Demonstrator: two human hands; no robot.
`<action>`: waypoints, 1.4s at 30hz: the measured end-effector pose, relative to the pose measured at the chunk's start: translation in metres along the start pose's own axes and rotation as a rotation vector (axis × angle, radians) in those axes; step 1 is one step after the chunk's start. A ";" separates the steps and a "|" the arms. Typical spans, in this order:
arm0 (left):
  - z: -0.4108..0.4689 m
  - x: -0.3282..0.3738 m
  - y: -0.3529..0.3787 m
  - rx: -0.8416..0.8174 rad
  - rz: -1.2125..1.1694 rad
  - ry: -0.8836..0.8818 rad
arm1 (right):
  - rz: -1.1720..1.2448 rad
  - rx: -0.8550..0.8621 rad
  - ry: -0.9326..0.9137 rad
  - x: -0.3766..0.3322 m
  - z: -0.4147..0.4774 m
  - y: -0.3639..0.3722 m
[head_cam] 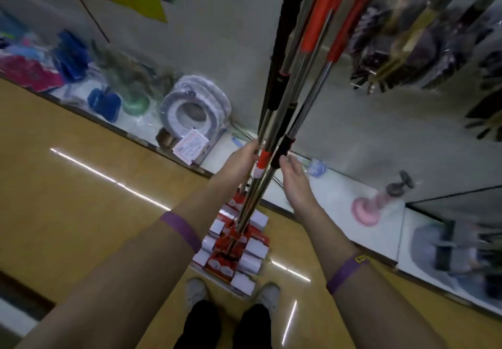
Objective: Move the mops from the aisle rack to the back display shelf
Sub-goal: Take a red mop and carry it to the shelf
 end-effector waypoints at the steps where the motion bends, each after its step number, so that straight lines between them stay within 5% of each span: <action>1: 0.014 -0.009 0.004 -0.010 -0.004 -0.015 | -0.011 0.005 0.008 0.007 0.011 0.001; 16: 0.171 -0.081 0.028 0.013 0.064 -0.039 | 0.038 0.097 0.036 0.079 0.166 0.008; 23: 0.162 -0.074 0.032 0.212 0.011 0.196 | 0.136 0.105 0.019 0.092 0.176 0.004; 31: 0.135 -0.019 0.063 -0.053 -0.124 0.206 | 0.089 0.025 -0.020 0.077 0.143 0.010; 42: 0.076 0.033 0.043 -0.118 0.021 0.228 | 0.102 0.093 -0.068 0.019 0.071 0.010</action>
Point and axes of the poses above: each hand's wrist, its own z-axis towards the middle knuckle, its own y-axis out of the palm, x = y × z, the point moved 9 cm from there along z, towards the middle knuckle, and after that the axes turned 2 degrees about z, right-handed, at the moved point
